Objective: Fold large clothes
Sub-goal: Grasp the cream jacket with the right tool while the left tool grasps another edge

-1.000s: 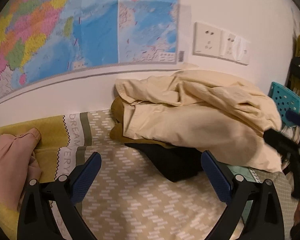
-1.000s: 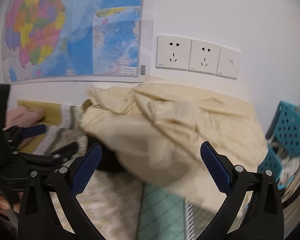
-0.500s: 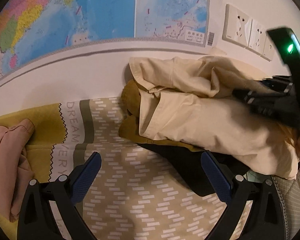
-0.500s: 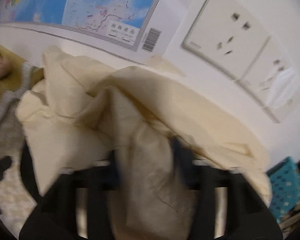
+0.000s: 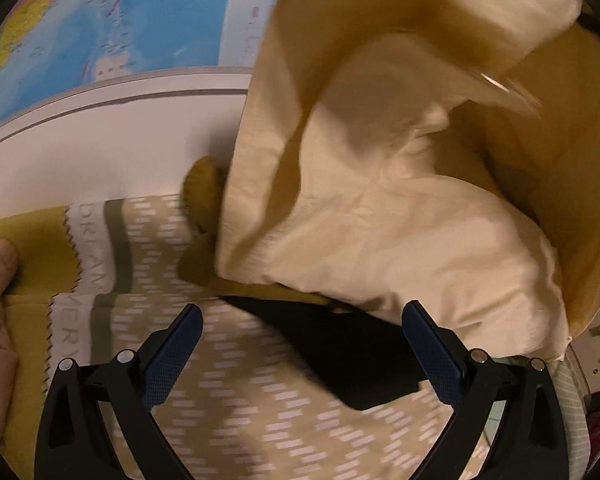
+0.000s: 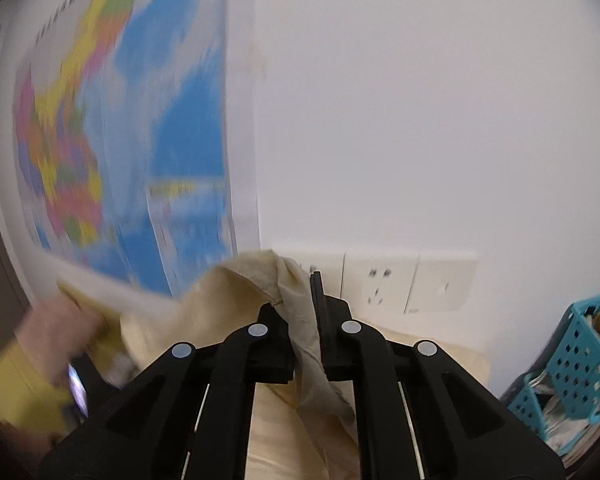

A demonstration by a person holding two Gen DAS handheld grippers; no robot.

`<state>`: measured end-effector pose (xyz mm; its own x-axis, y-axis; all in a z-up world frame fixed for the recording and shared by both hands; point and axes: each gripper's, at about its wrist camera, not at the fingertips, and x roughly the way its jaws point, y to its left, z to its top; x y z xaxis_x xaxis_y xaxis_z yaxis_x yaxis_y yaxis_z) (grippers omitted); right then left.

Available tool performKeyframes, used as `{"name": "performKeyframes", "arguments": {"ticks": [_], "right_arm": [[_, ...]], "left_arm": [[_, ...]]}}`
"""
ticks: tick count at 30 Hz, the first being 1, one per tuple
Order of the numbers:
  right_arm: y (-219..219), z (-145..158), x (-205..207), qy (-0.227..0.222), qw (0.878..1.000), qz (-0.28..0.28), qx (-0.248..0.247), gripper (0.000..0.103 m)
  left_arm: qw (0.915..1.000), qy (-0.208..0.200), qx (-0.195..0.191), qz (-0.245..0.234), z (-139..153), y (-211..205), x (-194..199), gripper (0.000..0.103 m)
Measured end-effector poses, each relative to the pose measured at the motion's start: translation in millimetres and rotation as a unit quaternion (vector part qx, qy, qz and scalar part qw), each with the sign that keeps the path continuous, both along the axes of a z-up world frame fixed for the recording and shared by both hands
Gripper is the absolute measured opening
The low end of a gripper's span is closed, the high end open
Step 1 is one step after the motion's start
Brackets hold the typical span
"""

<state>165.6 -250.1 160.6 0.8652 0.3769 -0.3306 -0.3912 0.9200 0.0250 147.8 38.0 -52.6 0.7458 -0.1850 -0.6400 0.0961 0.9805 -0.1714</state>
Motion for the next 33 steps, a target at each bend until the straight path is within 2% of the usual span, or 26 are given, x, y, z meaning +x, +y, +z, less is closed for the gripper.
{"name": "performKeyframes", "arguments": {"ticks": [4, 8, 9, 11, 12, 13, 14, 16, 20, 23, 25, 26, 29, 30, 32, 33], "right_arm": [[-15, 21, -7, -0.007, 0.999, -0.001, 0.042, 0.007], [-26, 30, -13, -0.011, 0.999, -0.001, 0.052, 0.006], [-28, 31, -15, -0.012, 0.999, -0.003, 0.053, 0.006], [-32, 35, -18, -0.012, 0.998, -0.004, 0.06, 0.006], [-37, 37, -21, -0.012, 0.998, -0.003, 0.064, 0.006], [-40, 40, -26, -0.016, 0.998, -0.006, 0.063, 0.006], [-42, 42, -29, -0.018, 0.998, -0.008, 0.064, 0.006], [-53, 54, -43, -0.031, 0.997, -0.016, 0.068, 0.006], [-80, 96, -84, -0.075, 0.993, -0.029, 0.092, 0.006], [-93, 138, -132, -0.117, 0.988, -0.033, 0.098, 0.005], [-96, 161, -168, -0.149, 0.984, -0.031, 0.096, 0.005], [-97, 171, -182, -0.163, 0.982, -0.029, 0.096, 0.005], [-107, 200, -236, -0.202, 0.972, -0.006, 0.119, 0.005], [-110, 207, -253, -0.215, 0.969, -0.002, 0.122, 0.005], [-119, 216, -286, -0.238, 0.961, 0.014, 0.138, 0.005], [-123, 218, -297, -0.241, 0.959, 0.024, 0.147, 0.005]], "left_arm": [[0.9994, -0.012, -0.015, -0.027, -3, -13, 1, 0.097], [0.9981, -0.025, -0.039, -0.041, -4, -19, 14, 0.097], [0.998, -0.04, -0.029, -0.039, -2, -22, 17, 0.09], [0.9974, -0.055, -0.019, -0.043, 1, -25, 25, 0.063], [0.9961, -0.054, -0.025, -0.066, 3, -28, 29, 0.032], [0.9956, -0.053, -0.023, -0.074, 8, -32, 31, 0.024], [0.9952, -0.063, -0.014, -0.073, 14, -36, 29, 0.021], [0.9908, -0.11, 0.013, -0.078, 40, -47, 19, 0.011], [0.9773, -0.181, -0.025, -0.106, 108, -48, 0, 0.01], [0.9678, -0.212, -0.042, -0.128, 154, -49, -16, 0.01], [0.9604, -0.249, -0.038, -0.118, 195, -47, -37, 0.01], [0.9575, -0.262, -0.038, -0.115, 206, -44, -45, 0.01], [0.9433, -0.315, -0.049, -0.093, 272, -14, -93, 0.01], [0.9395, -0.328, -0.048, -0.088, 285, -13, -105, 0.01], [0.9262, -0.369, -0.031, -0.068, 318, -1, -150, 0.01], [0.921, -0.384, -0.022, -0.061, 324, -5, -164, 0.01]]}}
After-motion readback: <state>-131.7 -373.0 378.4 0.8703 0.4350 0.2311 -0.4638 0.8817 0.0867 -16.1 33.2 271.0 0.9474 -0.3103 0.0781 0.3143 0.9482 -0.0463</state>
